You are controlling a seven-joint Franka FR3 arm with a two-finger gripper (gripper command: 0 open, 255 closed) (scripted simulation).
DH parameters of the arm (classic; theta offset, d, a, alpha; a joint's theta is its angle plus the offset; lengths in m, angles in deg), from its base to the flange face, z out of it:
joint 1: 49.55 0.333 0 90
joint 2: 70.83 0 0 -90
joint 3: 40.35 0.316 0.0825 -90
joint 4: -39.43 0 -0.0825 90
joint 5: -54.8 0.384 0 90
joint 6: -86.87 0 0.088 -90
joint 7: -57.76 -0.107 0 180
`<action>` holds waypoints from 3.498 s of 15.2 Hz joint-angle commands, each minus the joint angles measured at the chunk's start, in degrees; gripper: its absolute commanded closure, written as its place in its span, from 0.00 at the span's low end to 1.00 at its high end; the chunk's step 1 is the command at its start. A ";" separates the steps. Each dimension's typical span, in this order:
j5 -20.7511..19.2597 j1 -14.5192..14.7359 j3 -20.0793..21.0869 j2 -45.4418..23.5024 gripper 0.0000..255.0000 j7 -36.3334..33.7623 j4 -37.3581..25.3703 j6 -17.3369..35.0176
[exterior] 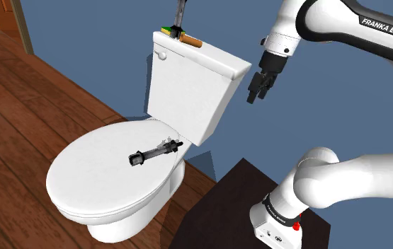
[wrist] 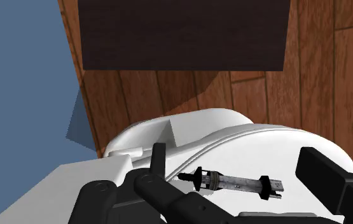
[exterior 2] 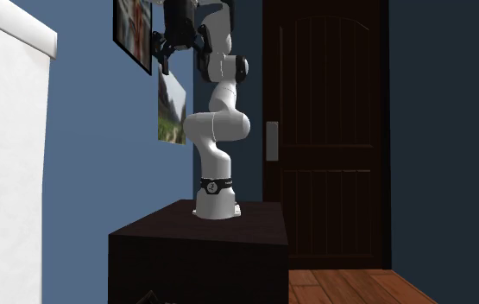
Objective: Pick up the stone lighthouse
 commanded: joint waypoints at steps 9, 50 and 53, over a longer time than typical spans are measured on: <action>-2.74 4.55 -4.38 -10.14 0.00 15.65 5.33 16.14; 3.83 15.10 -0.05 -73.63 1.00 70.61 -12.25 64.87; 3.83 15.09 -0.05 -73.64 1.00 70.61 -12.27 64.86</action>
